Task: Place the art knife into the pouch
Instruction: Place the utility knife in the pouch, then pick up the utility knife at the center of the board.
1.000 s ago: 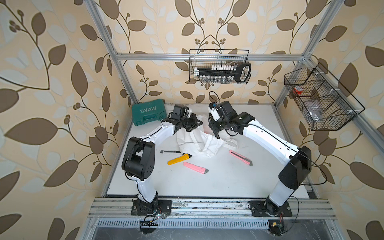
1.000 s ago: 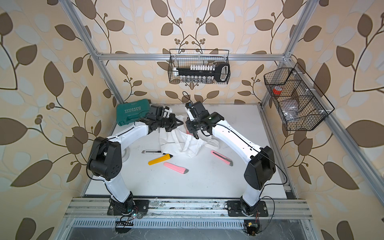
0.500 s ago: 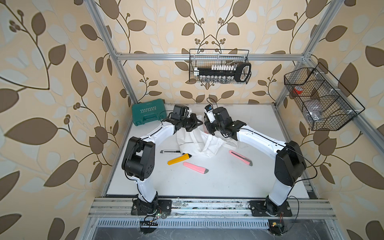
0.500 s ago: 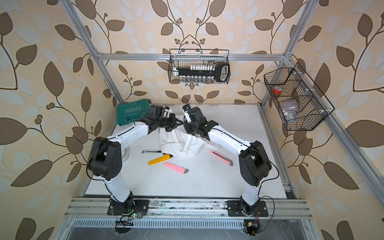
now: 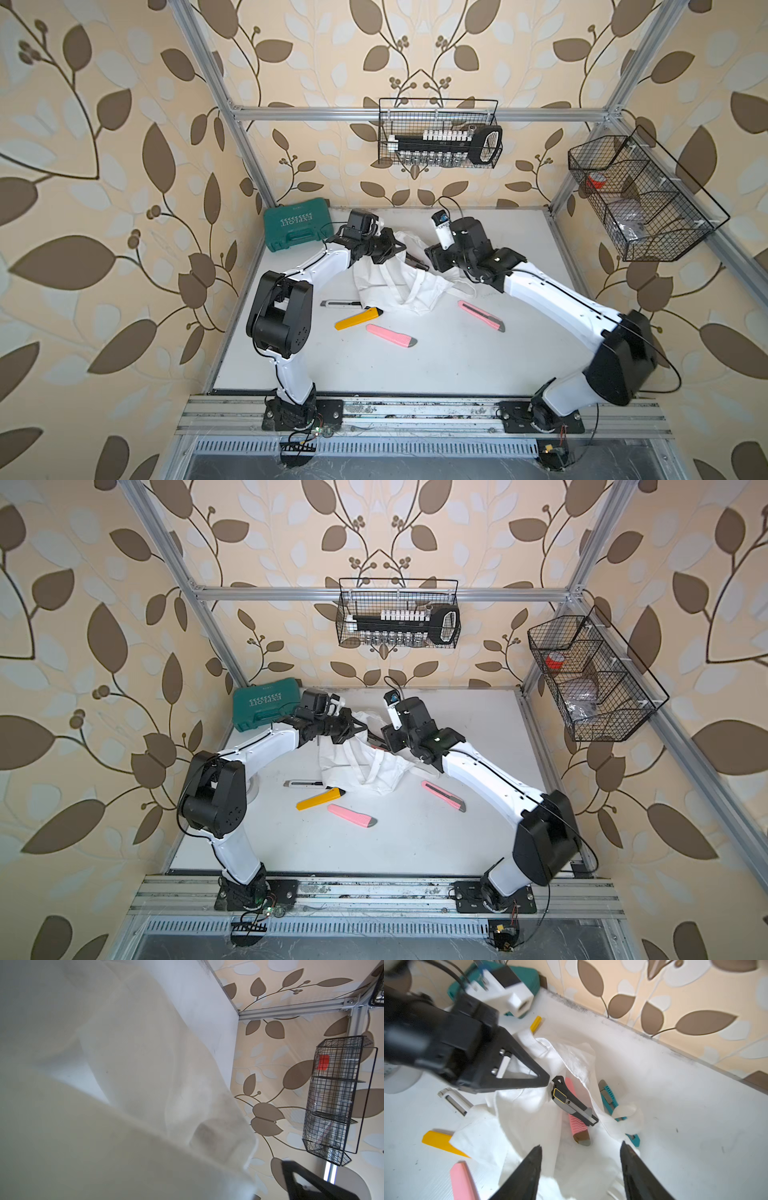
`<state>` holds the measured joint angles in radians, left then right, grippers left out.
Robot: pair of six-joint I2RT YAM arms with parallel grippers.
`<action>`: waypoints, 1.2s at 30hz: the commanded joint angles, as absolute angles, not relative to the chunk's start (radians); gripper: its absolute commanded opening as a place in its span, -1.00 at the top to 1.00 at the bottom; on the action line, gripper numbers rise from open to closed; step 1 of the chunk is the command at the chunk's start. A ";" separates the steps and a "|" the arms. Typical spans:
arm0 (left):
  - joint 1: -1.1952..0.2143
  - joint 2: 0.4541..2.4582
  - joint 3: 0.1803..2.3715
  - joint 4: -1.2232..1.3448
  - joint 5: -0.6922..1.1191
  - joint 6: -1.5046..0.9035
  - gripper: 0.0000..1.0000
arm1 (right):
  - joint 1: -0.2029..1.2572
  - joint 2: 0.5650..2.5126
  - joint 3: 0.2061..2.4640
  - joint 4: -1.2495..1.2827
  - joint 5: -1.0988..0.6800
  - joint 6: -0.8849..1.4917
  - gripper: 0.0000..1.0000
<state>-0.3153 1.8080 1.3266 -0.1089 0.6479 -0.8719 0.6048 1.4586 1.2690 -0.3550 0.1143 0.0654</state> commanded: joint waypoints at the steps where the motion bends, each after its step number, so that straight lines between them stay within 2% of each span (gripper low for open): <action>1: -0.324 1.812 1.365 -0.115 0.664 -0.862 1.00 | 0.629 1.331 1.164 -0.495 0.001 0.103 -0.24; 6: -0.322 1.825 1.369 -0.117 0.663 -0.862 1.00 | 0.776 1.255 1.001 -0.479 -0.126 0.158 -0.27; 8: -0.322 1.827 1.370 -0.115 0.664 -0.862 1.00 | 0.830 1.295 0.972 -0.442 -0.180 0.162 -0.27; 12: -0.321 1.820 1.371 -0.124 0.660 -0.862 1.00 | 0.939 1.458 1.004 -0.422 -0.166 0.113 -0.27; 25: -0.321 1.811 1.367 -0.128 0.664 -0.862 1.00 | 1.038 1.739 1.101 -0.350 -0.104 -0.014 -0.24; 36: -0.321 1.799 1.363 -0.126 0.667 -0.862 1.00 | 1.047 1.916 1.235 -0.379 -0.003 -0.109 -0.22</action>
